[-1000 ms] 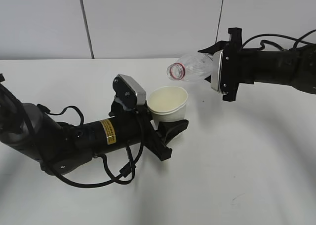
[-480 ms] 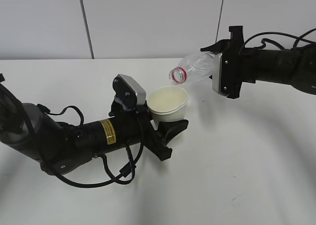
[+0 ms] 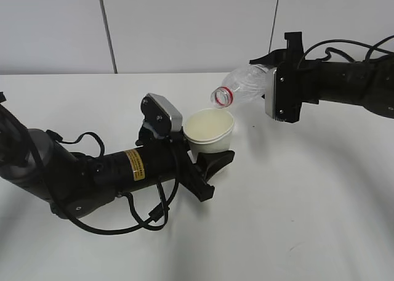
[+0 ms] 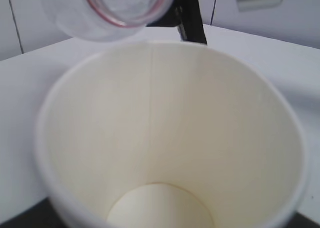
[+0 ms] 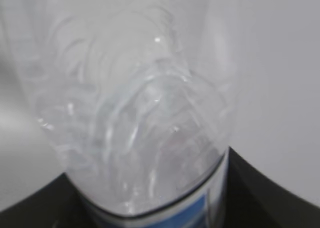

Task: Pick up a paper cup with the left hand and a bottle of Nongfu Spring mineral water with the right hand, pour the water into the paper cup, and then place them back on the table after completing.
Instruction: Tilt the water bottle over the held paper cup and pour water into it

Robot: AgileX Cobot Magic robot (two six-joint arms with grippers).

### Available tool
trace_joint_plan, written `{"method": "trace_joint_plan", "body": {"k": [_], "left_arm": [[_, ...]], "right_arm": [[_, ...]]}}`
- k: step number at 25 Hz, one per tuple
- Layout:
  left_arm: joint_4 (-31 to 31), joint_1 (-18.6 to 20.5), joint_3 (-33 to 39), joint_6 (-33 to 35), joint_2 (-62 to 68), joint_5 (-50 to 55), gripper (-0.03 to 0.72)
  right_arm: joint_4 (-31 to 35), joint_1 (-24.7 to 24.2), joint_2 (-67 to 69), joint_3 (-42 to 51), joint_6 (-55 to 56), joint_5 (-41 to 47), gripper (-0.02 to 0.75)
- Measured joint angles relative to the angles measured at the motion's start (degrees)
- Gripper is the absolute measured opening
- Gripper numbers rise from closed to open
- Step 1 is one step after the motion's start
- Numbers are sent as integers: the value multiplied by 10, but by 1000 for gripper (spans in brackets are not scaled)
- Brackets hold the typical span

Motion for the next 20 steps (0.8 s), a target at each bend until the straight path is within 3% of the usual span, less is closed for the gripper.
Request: {"method": "trace_joint_plan", "body": {"k": [20], "left_arm": [[0,0,0,-1,0,7,393]], "right_arm": [[25,0,0,0,-61,-7,419]]}}
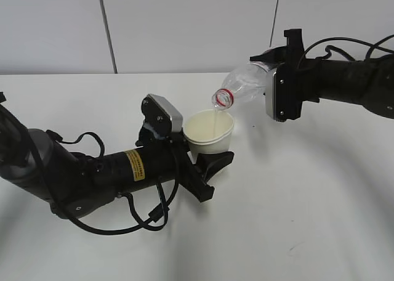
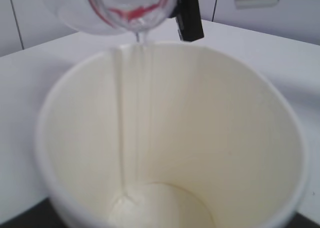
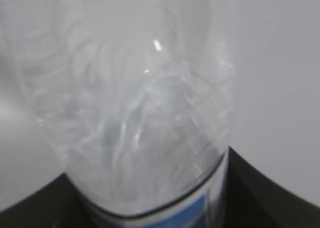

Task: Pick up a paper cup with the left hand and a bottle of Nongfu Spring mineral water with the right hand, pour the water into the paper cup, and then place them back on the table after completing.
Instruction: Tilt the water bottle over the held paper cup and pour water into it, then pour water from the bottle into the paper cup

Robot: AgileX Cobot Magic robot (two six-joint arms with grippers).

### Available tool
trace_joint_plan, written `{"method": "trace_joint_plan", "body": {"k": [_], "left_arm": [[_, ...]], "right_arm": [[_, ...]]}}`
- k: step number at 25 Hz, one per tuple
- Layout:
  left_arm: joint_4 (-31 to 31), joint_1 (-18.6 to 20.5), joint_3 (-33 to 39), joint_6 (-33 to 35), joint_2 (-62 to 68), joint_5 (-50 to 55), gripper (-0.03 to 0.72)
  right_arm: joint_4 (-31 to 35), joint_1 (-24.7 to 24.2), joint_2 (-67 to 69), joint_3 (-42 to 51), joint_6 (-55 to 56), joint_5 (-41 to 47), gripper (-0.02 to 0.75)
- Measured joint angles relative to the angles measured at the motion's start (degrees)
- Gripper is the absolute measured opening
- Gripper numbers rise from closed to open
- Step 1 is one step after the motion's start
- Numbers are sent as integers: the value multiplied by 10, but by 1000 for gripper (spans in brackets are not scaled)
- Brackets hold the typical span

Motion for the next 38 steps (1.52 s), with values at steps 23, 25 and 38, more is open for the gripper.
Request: {"method": "trace_joint_plan", "body": {"k": [23,25,38], "left_arm": [[0,0,0,0,0,7,392],[0,0,0,0,0,8,391],[0,0,0,0,0,8,391]], "right_arm": [[18,0,0,0,-41,0,419],[19,0,0,0,-43,0,419],[22,0,0,0,-62,-1,419]]}}
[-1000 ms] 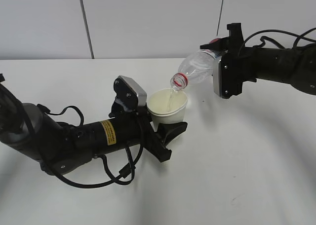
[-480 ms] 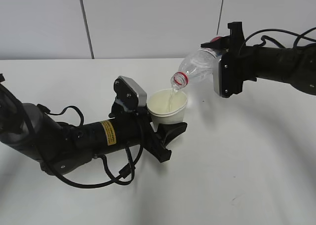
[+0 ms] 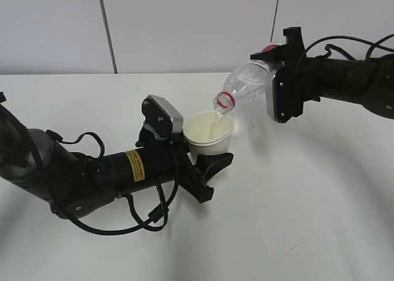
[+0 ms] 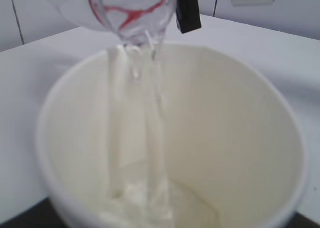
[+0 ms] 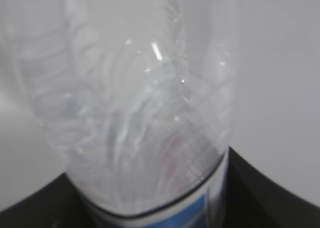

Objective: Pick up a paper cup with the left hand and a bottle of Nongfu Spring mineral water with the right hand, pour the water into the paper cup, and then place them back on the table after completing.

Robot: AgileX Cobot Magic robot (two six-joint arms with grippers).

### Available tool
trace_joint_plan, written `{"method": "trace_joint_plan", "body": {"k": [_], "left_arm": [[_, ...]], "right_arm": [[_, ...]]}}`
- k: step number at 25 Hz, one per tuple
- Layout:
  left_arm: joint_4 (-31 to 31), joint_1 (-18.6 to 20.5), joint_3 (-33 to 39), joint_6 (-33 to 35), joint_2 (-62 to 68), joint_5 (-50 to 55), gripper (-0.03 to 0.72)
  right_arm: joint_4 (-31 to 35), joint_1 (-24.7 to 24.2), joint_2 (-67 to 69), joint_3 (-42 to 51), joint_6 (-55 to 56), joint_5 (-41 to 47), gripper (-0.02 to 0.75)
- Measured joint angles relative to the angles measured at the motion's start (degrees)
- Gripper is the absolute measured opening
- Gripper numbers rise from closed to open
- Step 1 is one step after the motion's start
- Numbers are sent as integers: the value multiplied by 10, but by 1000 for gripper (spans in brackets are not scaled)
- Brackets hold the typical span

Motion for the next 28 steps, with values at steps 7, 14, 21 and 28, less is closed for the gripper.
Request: {"method": "trace_joint_plan", "body": {"k": [7,14,21,28], "left_arm": [[0,0,0,0,0,1,391],[0,0,0,0,0,2,391],[0,0,0,0,0,4,391],[0,0,0,0,0,4,391]], "right_arm": [[0,0,0,0,-2,0,419],[0,0,-1,0,-3,0,419],[0,0,-1,0,-3,0,419],[0,0,-1,0,-3,0,419]]}}
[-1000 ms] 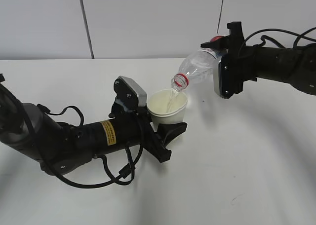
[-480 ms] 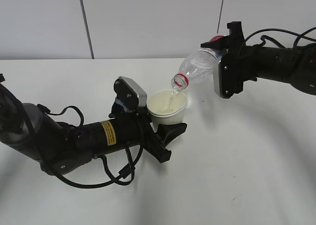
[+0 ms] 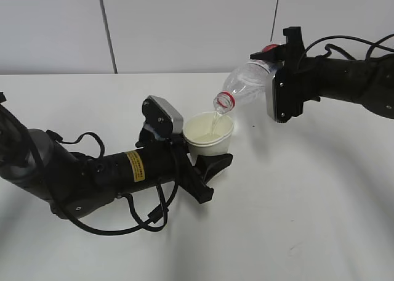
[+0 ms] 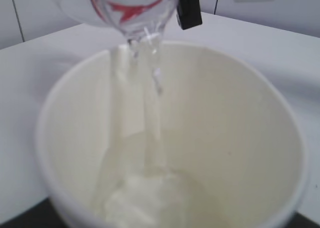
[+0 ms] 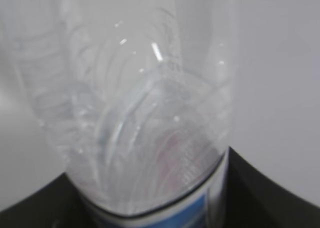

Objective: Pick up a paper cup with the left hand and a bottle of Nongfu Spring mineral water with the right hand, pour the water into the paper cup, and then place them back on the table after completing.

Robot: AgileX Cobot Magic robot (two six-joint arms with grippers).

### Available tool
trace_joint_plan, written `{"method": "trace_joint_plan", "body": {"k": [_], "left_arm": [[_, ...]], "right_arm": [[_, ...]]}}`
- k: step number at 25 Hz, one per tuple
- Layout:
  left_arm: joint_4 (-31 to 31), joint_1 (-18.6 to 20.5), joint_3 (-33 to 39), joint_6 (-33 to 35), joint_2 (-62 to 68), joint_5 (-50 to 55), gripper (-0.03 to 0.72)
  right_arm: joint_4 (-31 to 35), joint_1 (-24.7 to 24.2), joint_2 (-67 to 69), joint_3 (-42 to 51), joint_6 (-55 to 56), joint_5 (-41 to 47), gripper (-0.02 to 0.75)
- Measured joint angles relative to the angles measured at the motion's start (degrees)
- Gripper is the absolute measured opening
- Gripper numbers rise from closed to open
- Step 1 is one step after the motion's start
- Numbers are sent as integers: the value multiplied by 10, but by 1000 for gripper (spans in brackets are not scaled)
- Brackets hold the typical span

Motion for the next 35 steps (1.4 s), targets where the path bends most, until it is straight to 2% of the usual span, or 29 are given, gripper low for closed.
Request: {"method": "trace_joint_plan", "body": {"k": [11,23,35], "left_arm": [[0,0,0,0,0,0,391],[-21,0,0,0,0,1,391],[-32,0,0,0,0,1,391]], "right_arm": [[1,0,0,0,2,-2,419],[1,0,0,4,64,-8,419],[4,0,0,9,294,-9,418]]}}
